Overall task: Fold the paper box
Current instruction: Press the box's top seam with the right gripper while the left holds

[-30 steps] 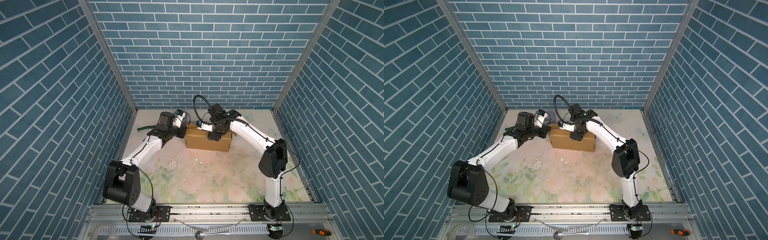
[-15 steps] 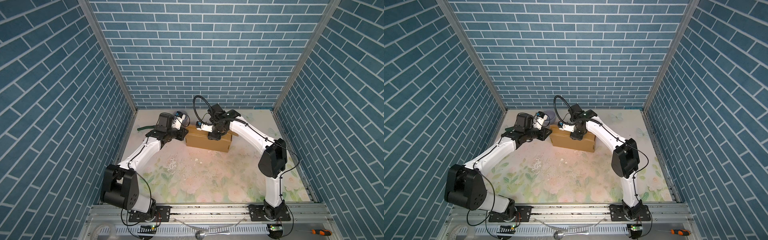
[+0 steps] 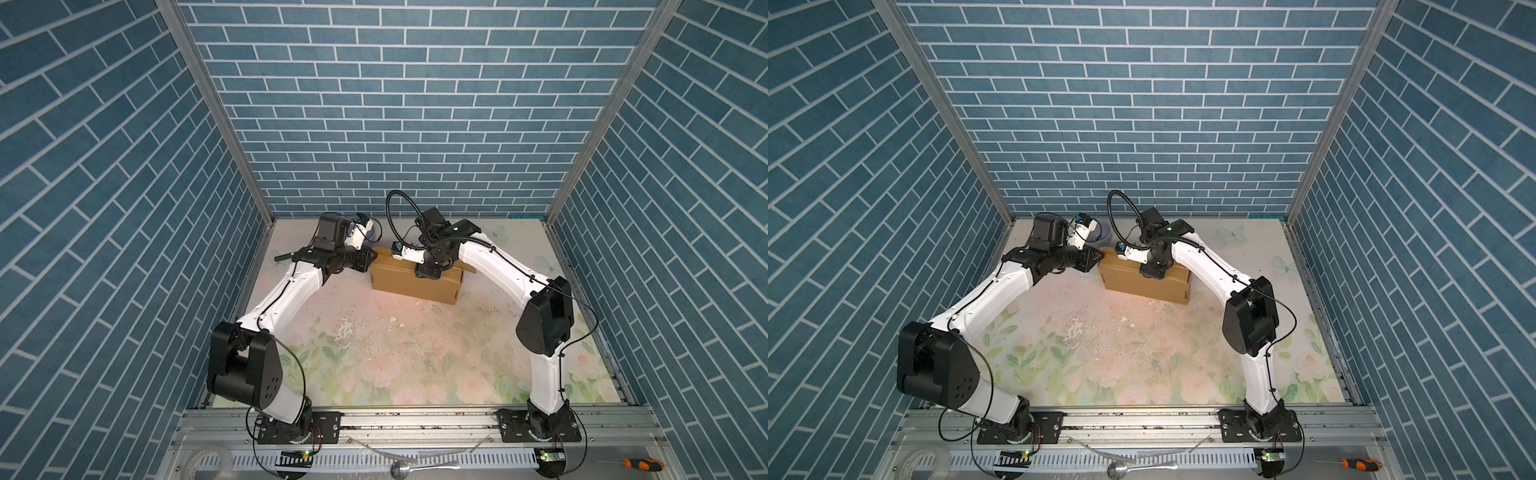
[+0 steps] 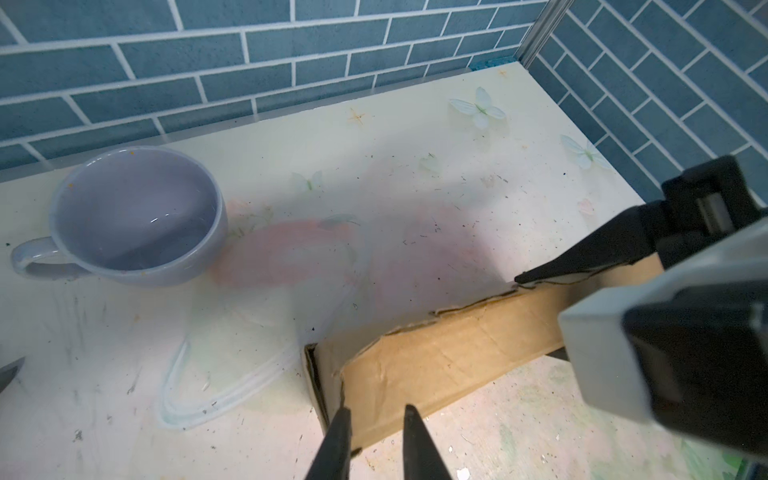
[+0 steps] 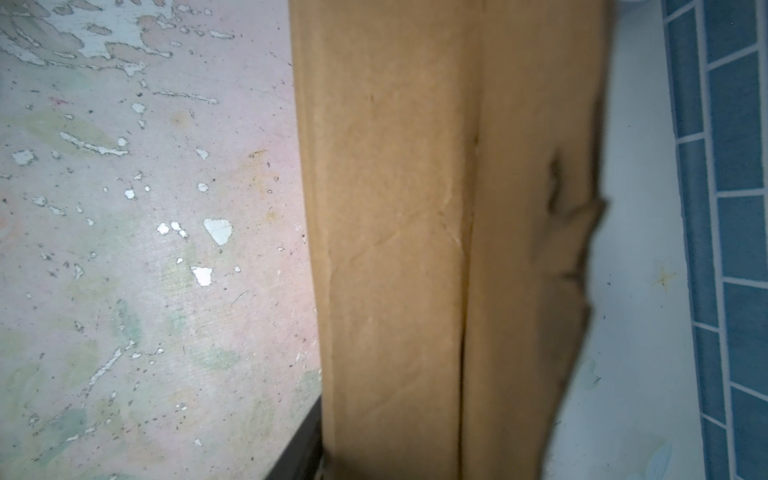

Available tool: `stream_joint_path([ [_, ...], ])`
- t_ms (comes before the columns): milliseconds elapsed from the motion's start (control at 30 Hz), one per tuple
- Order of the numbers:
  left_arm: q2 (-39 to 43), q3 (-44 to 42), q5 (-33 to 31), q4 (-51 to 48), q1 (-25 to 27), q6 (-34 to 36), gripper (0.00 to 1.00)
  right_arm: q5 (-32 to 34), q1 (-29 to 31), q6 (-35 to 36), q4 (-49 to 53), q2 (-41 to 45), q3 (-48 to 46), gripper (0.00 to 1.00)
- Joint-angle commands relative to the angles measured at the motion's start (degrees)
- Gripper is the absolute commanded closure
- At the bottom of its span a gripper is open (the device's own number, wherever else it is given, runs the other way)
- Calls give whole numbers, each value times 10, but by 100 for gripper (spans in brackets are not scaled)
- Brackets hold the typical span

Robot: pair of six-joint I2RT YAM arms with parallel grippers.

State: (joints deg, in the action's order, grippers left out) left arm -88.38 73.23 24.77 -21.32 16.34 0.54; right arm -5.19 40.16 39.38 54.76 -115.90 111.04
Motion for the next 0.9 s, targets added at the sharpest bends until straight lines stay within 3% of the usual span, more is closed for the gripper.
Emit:
stream_joint_path([
  [0,-20,26,-13,-33,10,25,85,-4,-2,6,0,-6,-6,55],
  [167,-31,32,-21,-37,11,36,99,-7,-2,6,0,-6,-6,56],
  [467,-19,26,-34,-43,11,34,100,-7,-2,4,0,-7,-7,57],
  [500,-14,32,-34,-49,11,33,96,-7,-2,5,0,-6,-7,57],
  [600,14,43,-41,-46,8,19,73,-4,-2,5,0,-6,-9,58],
  [667,19,50,-47,-49,8,17,64,-3,-2,6,0,-5,-9,58],
  [867,-20,55,-50,-71,9,31,63,-4,-2,7,0,-5,-9,58],
])
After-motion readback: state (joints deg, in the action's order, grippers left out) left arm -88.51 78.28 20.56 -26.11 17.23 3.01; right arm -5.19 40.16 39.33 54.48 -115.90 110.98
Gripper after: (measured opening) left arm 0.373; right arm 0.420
